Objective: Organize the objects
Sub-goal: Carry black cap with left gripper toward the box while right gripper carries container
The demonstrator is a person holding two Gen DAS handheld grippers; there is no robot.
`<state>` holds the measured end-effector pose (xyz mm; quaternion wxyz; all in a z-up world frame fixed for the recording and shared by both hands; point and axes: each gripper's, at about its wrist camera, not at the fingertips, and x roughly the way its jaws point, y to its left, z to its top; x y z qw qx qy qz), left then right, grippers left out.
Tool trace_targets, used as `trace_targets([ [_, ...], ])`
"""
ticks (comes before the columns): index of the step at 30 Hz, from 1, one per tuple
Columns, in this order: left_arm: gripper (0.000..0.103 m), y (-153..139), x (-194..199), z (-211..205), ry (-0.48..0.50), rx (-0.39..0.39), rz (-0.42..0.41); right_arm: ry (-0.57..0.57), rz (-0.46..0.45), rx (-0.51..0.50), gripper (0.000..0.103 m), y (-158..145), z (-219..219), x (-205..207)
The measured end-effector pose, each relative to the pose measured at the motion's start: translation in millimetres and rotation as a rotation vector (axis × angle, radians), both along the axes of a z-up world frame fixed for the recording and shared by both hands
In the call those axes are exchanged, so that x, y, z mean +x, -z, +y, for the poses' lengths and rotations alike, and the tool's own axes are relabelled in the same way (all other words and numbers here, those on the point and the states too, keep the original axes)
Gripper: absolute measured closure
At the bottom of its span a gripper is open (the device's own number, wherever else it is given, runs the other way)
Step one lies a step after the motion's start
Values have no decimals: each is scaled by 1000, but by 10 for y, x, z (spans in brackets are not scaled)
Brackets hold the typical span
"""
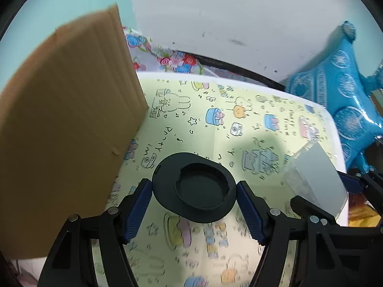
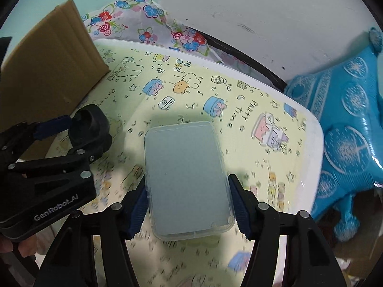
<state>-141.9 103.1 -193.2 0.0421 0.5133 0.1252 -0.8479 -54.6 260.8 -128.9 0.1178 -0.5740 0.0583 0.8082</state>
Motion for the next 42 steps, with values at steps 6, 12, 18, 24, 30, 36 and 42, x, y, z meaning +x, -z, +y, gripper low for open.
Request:
trace_targets([
  [6, 30, -355, 237, -96, 25, -23, 41, 32, 24, 3, 39, -283, -146, 184],
  [12, 30, -699, 493, -255, 44, -50, 74, 36, 53, -1, 39, -541, -372, 241],
  [18, 30, -941, 639, -496, 43, -64, 98, -3, 74, -11, 39, -705, -644, 146],
  [24, 30, -1033, 703, -777, 17, -56, 108, -37, 85, 9, 40, -864, -853, -23],
  [30, 30, -1023, 720, -1000, -2, -43, 105, -61, 84, 28, 40, -958, -1036, -185],
  [36, 29, -1085, 745, -1169, -19, -43, 121, -70, 81, 35, 40, -1008, -1158, -267],
  [42, 29, -1137, 790, -1272, -39, -53, 129, -83, 86, 44, 40, -1080, -1242, -306],
])
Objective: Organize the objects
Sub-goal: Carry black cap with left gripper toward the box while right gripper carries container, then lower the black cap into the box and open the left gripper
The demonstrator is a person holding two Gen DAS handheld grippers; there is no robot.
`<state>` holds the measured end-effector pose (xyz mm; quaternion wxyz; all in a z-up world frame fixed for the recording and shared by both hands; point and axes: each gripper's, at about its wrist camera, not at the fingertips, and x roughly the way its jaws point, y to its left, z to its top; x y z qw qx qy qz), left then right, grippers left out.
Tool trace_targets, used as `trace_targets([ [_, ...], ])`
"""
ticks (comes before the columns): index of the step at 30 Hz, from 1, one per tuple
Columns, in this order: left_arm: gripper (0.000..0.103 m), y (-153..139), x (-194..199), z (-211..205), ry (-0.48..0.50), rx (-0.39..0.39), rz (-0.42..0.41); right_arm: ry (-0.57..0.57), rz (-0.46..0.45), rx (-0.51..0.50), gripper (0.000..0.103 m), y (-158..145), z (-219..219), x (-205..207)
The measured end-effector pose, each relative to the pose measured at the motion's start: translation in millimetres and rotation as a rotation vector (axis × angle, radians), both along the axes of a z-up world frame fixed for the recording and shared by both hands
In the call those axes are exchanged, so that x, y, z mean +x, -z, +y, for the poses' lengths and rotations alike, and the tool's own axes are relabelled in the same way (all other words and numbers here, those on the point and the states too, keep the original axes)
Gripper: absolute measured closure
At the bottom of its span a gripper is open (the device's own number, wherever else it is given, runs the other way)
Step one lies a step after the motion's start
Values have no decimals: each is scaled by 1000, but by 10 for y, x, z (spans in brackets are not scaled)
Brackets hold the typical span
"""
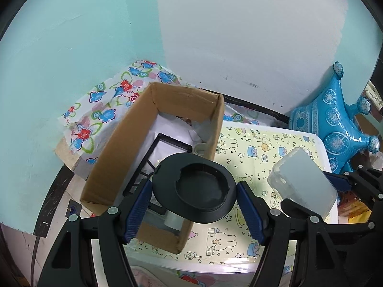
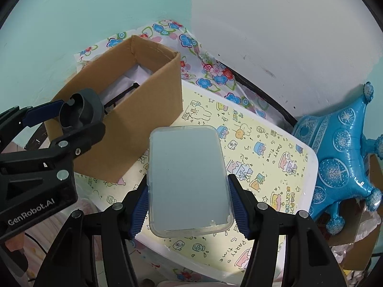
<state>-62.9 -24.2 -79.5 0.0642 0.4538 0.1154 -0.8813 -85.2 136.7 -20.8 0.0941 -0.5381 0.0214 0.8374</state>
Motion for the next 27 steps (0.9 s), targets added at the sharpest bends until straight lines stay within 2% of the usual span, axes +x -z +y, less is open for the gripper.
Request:
trace_targets([
  [15, 29, 25, -110, -234, -15, -11, -8, -9, 25, 11, 40, -144, -107, -162],
  [27, 29, 306, -396, -545, -33, 34, -57, 10, 36, 40, 40, -242, -85, -505],
])
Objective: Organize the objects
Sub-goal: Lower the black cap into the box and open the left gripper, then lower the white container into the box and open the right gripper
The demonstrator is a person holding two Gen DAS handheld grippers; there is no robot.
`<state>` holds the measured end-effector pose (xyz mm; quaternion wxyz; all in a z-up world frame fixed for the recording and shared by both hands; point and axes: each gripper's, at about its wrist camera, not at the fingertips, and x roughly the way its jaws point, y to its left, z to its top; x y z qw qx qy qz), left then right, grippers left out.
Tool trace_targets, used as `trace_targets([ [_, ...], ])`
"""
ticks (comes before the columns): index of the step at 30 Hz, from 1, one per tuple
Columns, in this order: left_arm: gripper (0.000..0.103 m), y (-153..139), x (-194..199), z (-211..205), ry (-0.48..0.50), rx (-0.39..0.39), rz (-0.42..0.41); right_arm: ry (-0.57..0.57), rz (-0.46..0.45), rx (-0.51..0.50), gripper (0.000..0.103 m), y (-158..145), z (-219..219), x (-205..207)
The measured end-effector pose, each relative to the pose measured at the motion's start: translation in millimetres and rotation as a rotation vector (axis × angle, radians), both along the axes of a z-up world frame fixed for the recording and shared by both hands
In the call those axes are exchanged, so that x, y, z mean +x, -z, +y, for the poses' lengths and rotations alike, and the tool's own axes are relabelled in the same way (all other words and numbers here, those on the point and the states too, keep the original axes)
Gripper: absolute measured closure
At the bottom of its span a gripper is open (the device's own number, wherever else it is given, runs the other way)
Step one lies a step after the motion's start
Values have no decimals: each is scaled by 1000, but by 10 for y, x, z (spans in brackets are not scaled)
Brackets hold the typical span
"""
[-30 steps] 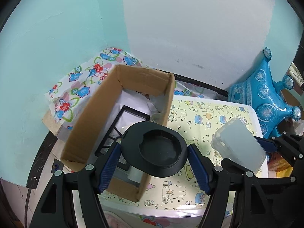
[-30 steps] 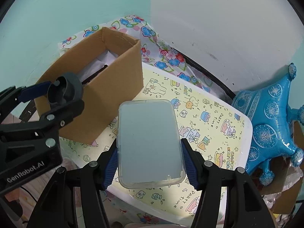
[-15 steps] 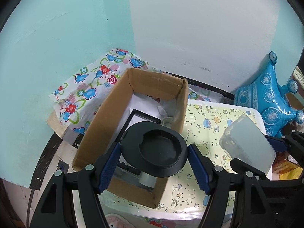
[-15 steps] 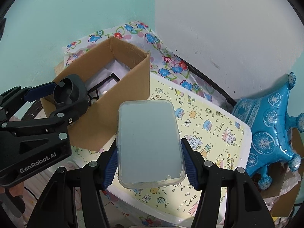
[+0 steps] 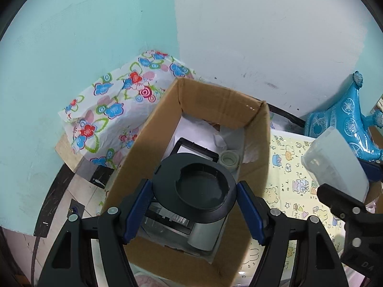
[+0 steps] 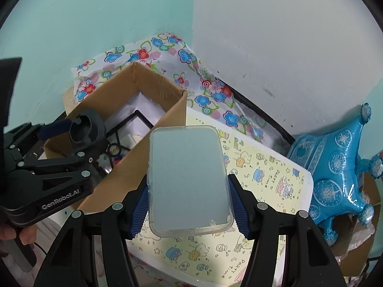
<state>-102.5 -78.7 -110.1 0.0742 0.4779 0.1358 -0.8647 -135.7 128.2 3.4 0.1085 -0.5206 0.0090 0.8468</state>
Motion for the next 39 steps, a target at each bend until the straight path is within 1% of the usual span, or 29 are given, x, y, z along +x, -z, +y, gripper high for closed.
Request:
trace_targets([
  [3, 28, 95, -64, -18, 10, 15, -27, 0, -7, 2, 40, 22, -1, -65],
  [4, 25, 137, -81, -26, 13, 25, -40, -1, -9, 1, 40, 30, -4, -81],
  [5, 20, 159, -91, -35, 10, 28, -44, -1, -11, 1, 40, 39, -7, -97],
  [6, 8, 174, -93, -44, 7, 30, -45, -1, -12, 1, 40, 49, -11, -114],
  [7, 4, 178, -87, -57, 5, 31, -41, -1, -14, 2, 40, 55, -16, -128],
  [9, 3, 164, -77, -74, 6, 28, -38, -1, -14, 4, 40, 51, -21, -146],
  [10, 0, 155, -69, -86, 5, 20, -36, -2, -14, 5, 40, 42, -27, -157],
  [12, 0, 140, -51, -117, -2, 10, -35, -7, -8, 12, 40, 15, -44, -190],
  [17, 0, 136, 52, -252, -7, 22, -48, -37, 21, 25, 40, -87, -136, -337],
  [21, 0, 123, 129, -306, 14, 32, -50, -78, 35, 18, 40, -114, -267, -509],
  [27, 0, 96, 215, -312, 26, 23, -60, -121, 22, -15, 40, -2, -422, -702],
  [36, 0, 104, 269, -378, 13, 25, -62, -142, -20, -66, 39, 220, -525, -832],
  [37, 0, 108, 270, -387, 13, 28, -64, -145, -24, -61, 38, 238, -538, -829],
  [38, 0, 113, 270, -397, 11, 29, -65, -149, -26, -56, 36, 248, -553, -828],
  [39, 0, 120, 271, -405, 10, 31, -67, -153, -29, -55, 29, 261, -569, -838],
])
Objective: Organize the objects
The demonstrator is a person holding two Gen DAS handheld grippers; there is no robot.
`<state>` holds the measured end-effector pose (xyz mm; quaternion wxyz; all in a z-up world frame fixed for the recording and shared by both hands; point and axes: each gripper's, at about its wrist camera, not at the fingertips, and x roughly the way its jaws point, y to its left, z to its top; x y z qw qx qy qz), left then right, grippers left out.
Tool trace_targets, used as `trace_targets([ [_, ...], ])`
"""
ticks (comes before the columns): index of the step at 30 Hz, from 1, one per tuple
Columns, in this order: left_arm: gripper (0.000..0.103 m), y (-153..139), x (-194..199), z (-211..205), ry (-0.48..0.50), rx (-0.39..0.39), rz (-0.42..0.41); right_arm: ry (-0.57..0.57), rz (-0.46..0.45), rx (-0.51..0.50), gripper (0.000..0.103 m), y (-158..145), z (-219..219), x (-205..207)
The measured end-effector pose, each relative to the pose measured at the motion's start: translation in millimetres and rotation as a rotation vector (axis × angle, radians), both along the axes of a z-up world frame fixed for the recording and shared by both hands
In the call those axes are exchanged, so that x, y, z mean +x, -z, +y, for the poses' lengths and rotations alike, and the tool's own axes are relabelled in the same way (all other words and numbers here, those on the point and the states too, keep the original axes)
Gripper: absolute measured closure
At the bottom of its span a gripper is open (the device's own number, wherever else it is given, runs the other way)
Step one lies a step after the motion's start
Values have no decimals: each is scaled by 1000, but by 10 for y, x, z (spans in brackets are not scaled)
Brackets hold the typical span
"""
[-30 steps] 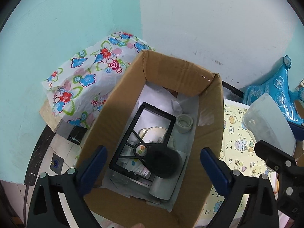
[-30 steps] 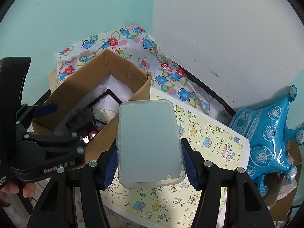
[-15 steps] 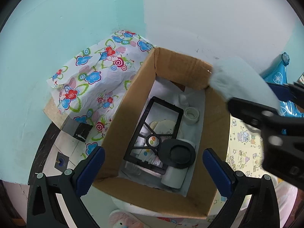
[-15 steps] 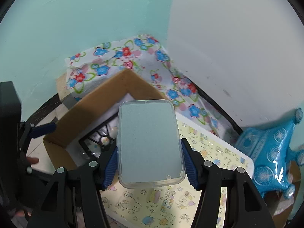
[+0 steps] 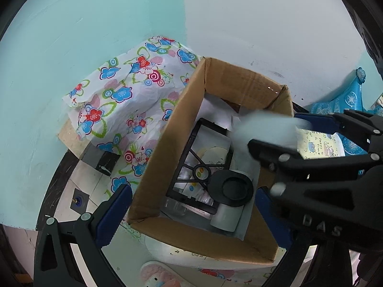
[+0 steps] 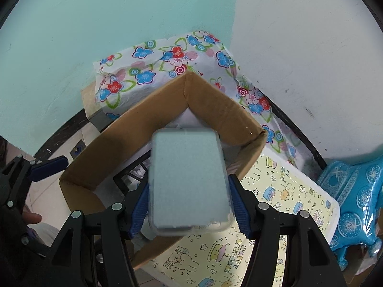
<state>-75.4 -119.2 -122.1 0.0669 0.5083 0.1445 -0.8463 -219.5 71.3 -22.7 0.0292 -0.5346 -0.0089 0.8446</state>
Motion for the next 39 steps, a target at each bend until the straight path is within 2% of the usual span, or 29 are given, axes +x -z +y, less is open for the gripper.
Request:
trace_targets([
  [2, 0, 12, 6, -12, -3, 5, -4, -3, 3, -4, 19, 2, -9, -6],
  [10, 0, -54, 41, 11, -10, -5, 5, -14, 30, 64, 15, -76, -81, 60],
  [14, 0, -165, 124, 70, -11, -22, 19, -1, 46, 53, 13, -198, -58, 174],
  [16, 0, -237, 175, 132, -6, -31, 28, 3, 63, 55, 7, -274, -55, 278],
  [17, 0, -269, 198, 162, -4, -36, 31, 6, 73, 61, 0, -309, -61, 329],
  [24, 0, -512, 410, 560, 33, -63, 62, 62, 121, 60, 0, -544, 66, 836],
  [30, 0, -563, 529, 987, 89, -63, 65, 147, 125, 73, 0, -598, 263, 1313],
  [39, 0, -683, 649, 1517, 167, -76, 78, 381, 122, 65, 0, -607, 620, 2025],
])
